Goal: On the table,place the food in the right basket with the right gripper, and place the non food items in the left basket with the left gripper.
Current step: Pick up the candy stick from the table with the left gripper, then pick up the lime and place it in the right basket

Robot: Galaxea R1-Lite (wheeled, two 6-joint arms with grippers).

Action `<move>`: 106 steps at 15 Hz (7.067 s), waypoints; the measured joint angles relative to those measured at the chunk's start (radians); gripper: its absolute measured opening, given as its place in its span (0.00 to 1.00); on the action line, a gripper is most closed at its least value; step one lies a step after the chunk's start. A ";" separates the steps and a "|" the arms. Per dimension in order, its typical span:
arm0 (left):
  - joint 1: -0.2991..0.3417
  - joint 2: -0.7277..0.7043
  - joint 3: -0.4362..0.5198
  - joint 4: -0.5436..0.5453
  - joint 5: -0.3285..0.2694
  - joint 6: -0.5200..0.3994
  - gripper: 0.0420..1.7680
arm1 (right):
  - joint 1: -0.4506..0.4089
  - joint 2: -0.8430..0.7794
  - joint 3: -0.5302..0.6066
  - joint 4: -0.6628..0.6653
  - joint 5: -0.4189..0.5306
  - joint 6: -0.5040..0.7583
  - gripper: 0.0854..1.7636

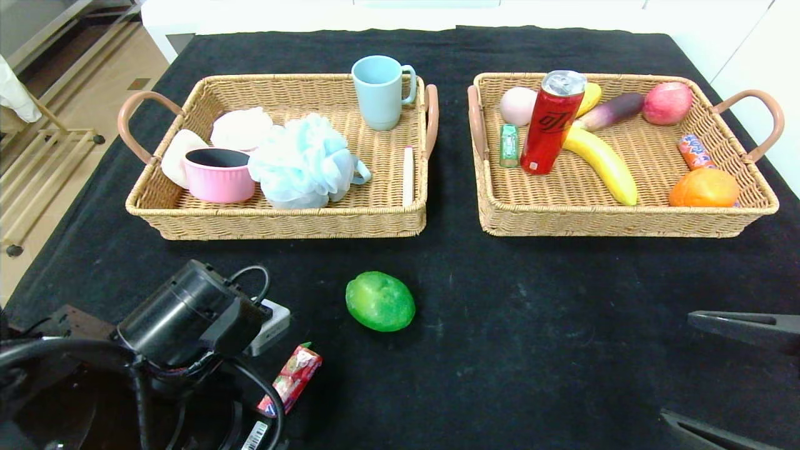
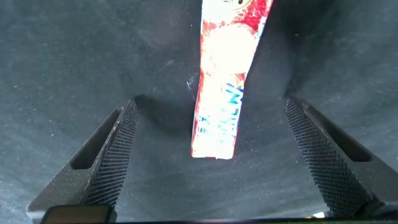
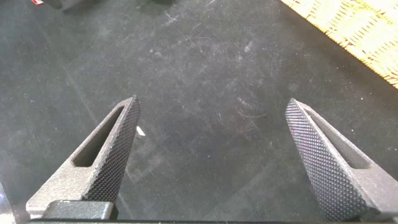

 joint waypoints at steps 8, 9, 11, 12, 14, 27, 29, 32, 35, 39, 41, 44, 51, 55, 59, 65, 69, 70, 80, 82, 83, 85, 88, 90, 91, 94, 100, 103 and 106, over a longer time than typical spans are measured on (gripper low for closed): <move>0.000 0.037 -0.010 0.000 0.005 -0.001 0.58 | 0.000 0.008 0.005 -0.001 0.000 -0.004 0.97; 0.000 0.039 -0.011 0.000 0.005 -0.001 0.51 | 0.000 0.009 0.006 -0.002 0.000 -0.004 0.97; 0.000 0.042 -0.011 0.000 0.006 -0.001 0.40 | 0.000 0.010 0.006 -0.002 0.000 -0.004 0.97; 0.000 0.043 -0.011 0.000 0.007 -0.001 0.18 | 0.000 0.011 0.006 -0.002 0.000 -0.004 0.97; 0.000 0.046 -0.012 0.000 0.007 -0.006 0.18 | 0.000 0.011 0.007 -0.002 0.000 -0.004 0.97; -0.027 -0.034 0.001 -0.046 -0.010 -0.009 0.18 | 0.005 0.010 0.007 -0.001 0.000 -0.002 0.97; -0.038 -0.086 0.002 -0.043 -0.017 -0.008 0.18 | 0.007 0.008 0.008 -0.001 0.000 -0.002 0.97; -0.042 -0.151 0.000 -0.043 -0.094 -0.006 0.18 | 0.009 0.008 0.008 0.000 -0.001 0.000 0.97; -0.051 -0.183 -0.040 -0.071 -0.148 -0.003 0.18 | 0.002 0.008 -0.012 0.001 -0.004 0.009 0.97; -0.091 -0.139 -0.106 -0.236 -0.175 -0.004 0.18 | -0.007 0.002 -0.044 0.002 -0.006 0.054 0.97; -0.125 -0.087 -0.148 -0.285 -0.175 -0.008 0.18 | -0.008 -0.002 -0.060 0.003 -0.006 0.080 0.97; -0.187 0.005 -0.231 -0.300 -0.164 -0.009 0.18 | -0.030 -0.007 -0.082 0.005 -0.012 0.088 0.97; -0.310 0.234 -0.408 -0.327 -0.135 0.009 0.18 | -0.121 -0.061 -0.143 0.019 -0.007 0.123 0.97; -0.359 0.330 -0.475 -0.331 -0.125 0.029 0.18 | -0.152 -0.107 -0.166 0.024 -0.009 0.125 0.97; -0.378 0.406 -0.541 -0.330 -0.114 0.046 0.18 | -0.166 -0.134 -0.193 0.081 -0.009 0.125 0.97; -0.378 0.536 -0.689 -0.328 -0.103 0.101 0.18 | -0.197 -0.158 -0.211 0.085 -0.009 0.126 0.97; -0.380 0.599 -0.769 -0.315 -0.100 0.101 0.18 | -0.199 -0.163 -0.214 0.085 -0.009 0.127 0.97; -0.380 0.606 -0.772 -0.315 -0.100 0.100 0.18 | -0.199 -0.161 -0.214 0.085 -0.009 0.127 0.97; -0.379 0.608 -0.765 -0.313 -0.079 0.092 0.71 | -0.199 -0.158 -0.212 0.085 -0.006 0.138 0.97; -0.379 0.584 -0.750 -0.312 -0.075 0.090 0.77 | -0.199 -0.161 -0.212 0.083 -0.007 0.138 0.97; -0.379 0.566 -0.743 -0.312 -0.059 0.089 0.79 | -0.199 -0.162 -0.212 0.083 -0.007 0.138 0.97; -0.379 0.530 -0.730 -0.302 -0.021 0.090 0.83 | -0.199 -0.163 -0.212 0.085 -0.006 0.139 0.97; -0.377 0.467 -0.726 -0.226 0.050 0.087 0.87 | -0.199 -0.160 -0.209 0.085 -0.006 0.138 0.97; -0.374 0.425 -0.729 -0.202 0.119 0.061 0.89 | -0.199 -0.149 -0.206 0.084 -0.006 0.137 0.97; -0.366 0.406 -0.730 -0.200 0.137 0.053 0.90 | -0.199 -0.142 -0.206 0.083 -0.007 0.137 0.97; -0.317 0.347 -0.730 -0.177 0.196 0.035 0.92 | -0.200 -0.124 -0.204 0.083 -0.007 0.137 0.97; -0.206 0.274 -0.695 0.006 0.221 -0.147 0.95 | -0.200 -0.094 -0.197 0.083 -0.008 0.133 0.97; -0.176 0.256 -0.657 0.009 0.217 -0.153 0.96 | -0.200 -0.085 -0.193 0.081 -0.008 0.130 0.97; -0.163 0.245 -0.610 0.008 0.207 -0.149 0.96 | -0.199 -0.080 -0.190 0.081 -0.009 0.129 0.97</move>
